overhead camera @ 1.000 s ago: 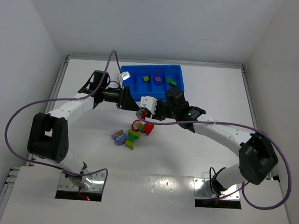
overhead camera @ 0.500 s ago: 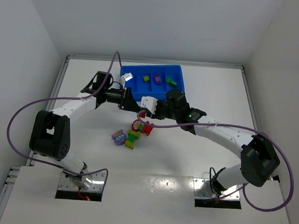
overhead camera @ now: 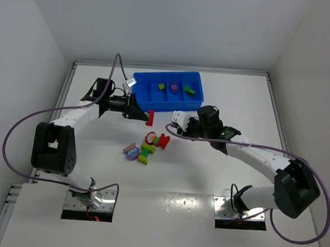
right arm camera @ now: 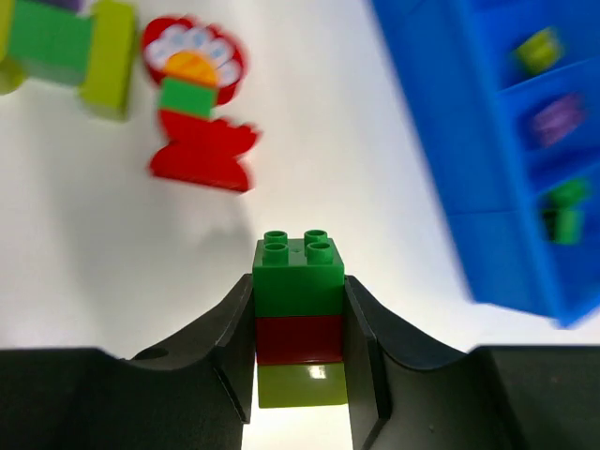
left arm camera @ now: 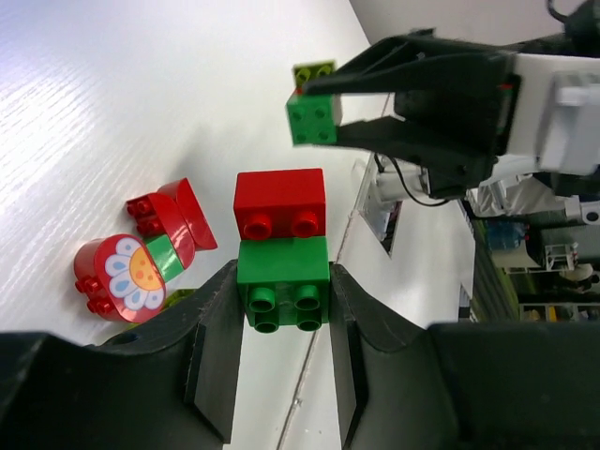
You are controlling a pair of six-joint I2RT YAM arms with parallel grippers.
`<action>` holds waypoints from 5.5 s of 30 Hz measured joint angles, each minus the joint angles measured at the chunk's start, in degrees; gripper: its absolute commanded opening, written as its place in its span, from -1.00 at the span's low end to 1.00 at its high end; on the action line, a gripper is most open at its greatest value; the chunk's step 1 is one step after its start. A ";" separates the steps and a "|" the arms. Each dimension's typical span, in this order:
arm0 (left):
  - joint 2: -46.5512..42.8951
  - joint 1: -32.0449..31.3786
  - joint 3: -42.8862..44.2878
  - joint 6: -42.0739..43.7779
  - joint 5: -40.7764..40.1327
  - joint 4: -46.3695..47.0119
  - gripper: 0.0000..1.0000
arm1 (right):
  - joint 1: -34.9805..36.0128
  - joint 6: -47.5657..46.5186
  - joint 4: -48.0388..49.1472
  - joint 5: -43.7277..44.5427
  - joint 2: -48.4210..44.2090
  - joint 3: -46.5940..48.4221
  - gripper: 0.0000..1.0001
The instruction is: Sort the legos into containers by color
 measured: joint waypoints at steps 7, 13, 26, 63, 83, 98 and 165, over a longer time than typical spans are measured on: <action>0.83 -1.07 1.03 1.05 -0.04 -0.55 -1.00 | -4.00 7.82 -10.40 -12.44 8.48 3.02 -0.23; 3.19 -2.54 2.43 2.34 -0.17 -0.61 -1.00 | -8.79 15.82 -14.29 -22.36 16.94 11.08 0.50; 3.76 -5.88 3.34 4.39 1.81 -1.27 -1.00 | -12.20 50.58 7.02 -45.38 20.39 21.68 0.52; 15.04 -11.10 29.90 3.54 -17.90 2.93 -0.95 | -22.10 37.73 -11.19 -47.01 10.38 17.25 -1.00; 59.95 -22.51 72.35 2.45 -38.12 3.08 0.33 | -29.49 28.22 -31.30 -36.17 -8.39 13.27 -1.00; 35.12 -15.23 62.25 -1.84 -46.25 -0.28 1.00 | -24.24 36.04 -9.99 -35.45 5.53 14.53 -1.00; 13.66 -32.54 6.29 36.48 -41.72 3.30 0.60 | -26.27 21.92 -19.54 1.57 -14.62 11.82 0.45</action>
